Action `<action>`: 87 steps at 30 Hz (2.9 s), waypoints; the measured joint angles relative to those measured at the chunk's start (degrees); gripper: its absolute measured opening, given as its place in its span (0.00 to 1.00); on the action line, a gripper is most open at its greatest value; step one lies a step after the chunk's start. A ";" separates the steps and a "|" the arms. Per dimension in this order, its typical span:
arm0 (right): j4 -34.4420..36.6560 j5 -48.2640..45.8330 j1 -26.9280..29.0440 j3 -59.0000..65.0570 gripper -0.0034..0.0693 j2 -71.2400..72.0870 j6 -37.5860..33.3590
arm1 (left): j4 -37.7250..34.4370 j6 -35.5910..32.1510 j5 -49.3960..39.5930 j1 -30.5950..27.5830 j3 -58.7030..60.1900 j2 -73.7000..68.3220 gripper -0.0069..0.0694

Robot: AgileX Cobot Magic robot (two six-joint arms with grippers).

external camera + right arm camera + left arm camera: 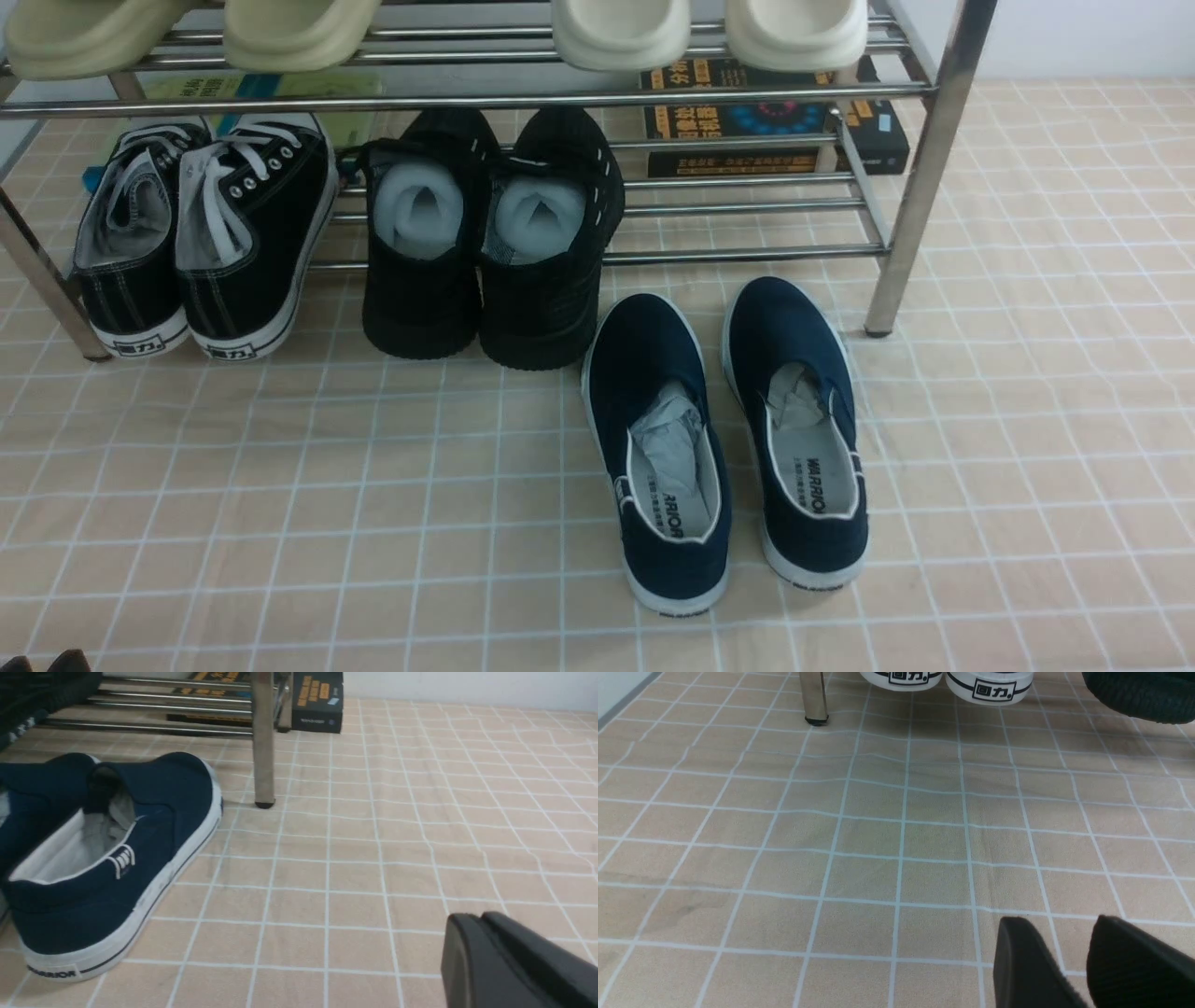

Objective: Take the shoes off the shelf from the light coffee tablecloth by hand.

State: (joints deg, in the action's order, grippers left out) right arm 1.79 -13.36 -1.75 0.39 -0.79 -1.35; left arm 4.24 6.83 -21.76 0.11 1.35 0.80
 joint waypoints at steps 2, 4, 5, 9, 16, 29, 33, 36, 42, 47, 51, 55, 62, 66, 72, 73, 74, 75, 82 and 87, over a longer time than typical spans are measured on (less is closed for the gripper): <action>0.00 -0.07 0.83 0.87 0.10 1.03 0.00 | 0.00 0.00 0.00 0.00 0.00 0.00 0.40; 0.05 -1.17 1.08 1.00 0.10 1.35 0.00 | 0.00 0.00 0.00 0.00 0.00 0.00 0.40; 0.19 -1.86 1.13 1.00 0.10 1.35 0.00 | 0.00 0.00 0.00 0.00 0.00 0.00 0.40; 0.92 -5.67 1.18 1.00 0.11 1.37 0.00 | 0.00 0.00 0.00 0.00 0.00 0.00 0.40; 1.36 -8.33 -3.55 0.59 0.12 1.37 0.00 | 0.00 0.00 0.00 0.00 0.00 0.00 0.40; 1.13 -8.84 -2.25 0.47 0.14 1.37 0.00 | 0.00 0.00 0.00 0.00 0.00 0.00 0.40; 0.90 -8.84 -1.16 0.47 0.15 1.37 0.00 | 0.00 0.00 0.00 0.00 0.00 0.00 0.40; 0.90 -8.84 -1.17 0.47 0.15 1.37 0.00 | 0.00 0.00 0.00 0.00 0.00 0.00 0.40; 0.90 -8.84 -1.17 0.47 0.16 1.37 0.00 | 0.00 0.00 0.00 0.00 0.00 0.00 0.40; 0.90 -8.84 -1.17 0.47 0.18 1.37 0.00 | 0.00 0.00 0.00 0.00 0.00 0.00 0.40; 0.90 -8.84 -1.17 0.47 0.18 1.37 0.00 | 0.00 0.00 0.00 0.00 0.00 0.00 0.40; 0.90 -8.84 -1.17 0.47 0.19 1.37 0.00 | 0.00 0.00 0.00 0.00 0.00 0.00 0.40; 0.90 -8.84 -1.17 0.47 0.20 1.37 0.00 | 0.00 0.00 0.00 0.00 0.00 0.00 0.40; 0.90 -8.84 -1.17 0.47 0.21 1.37 0.00 | 0.00 0.00 0.00 0.00 0.00 0.00 0.40; 0.90 -8.84 -1.17 0.47 0.21 1.37 0.00 | 0.00 0.00 0.00 0.00 0.00 0.00 0.40; 0.90 -8.84 -1.17 0.47 0.21 1.37 0.00 | 0.00 0.00 0.00 0.00 0.00 0.00 0.40; 0.90 -8.84 -1.17 0.47 0.22 1.37 0.00 | 0.00 0.00 0.00 0.00 0.00 0.00 0.40; 0.90 -8.84 -1.17 0.47 0.22 1.37 0.00 | 0.00 0.00 0.00 0.00 0.00 0.00 0.40; 0.90 -8.84 -1.17 0.47 0.23 1.37 0.00 | 0.00 0.00 0.00 0.00 0.00 0.00 0.40; 0.90 -8.84 -1.17 0.47 0.24 1.37 0.00 | 0.00 0.00 0.00 0.00 0.00 0.00 0.40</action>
State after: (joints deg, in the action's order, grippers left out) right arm 2.69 -22.20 -2.92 0.86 0.58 -1.35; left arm 4.24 6.83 -21.76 0.11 1.35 0.80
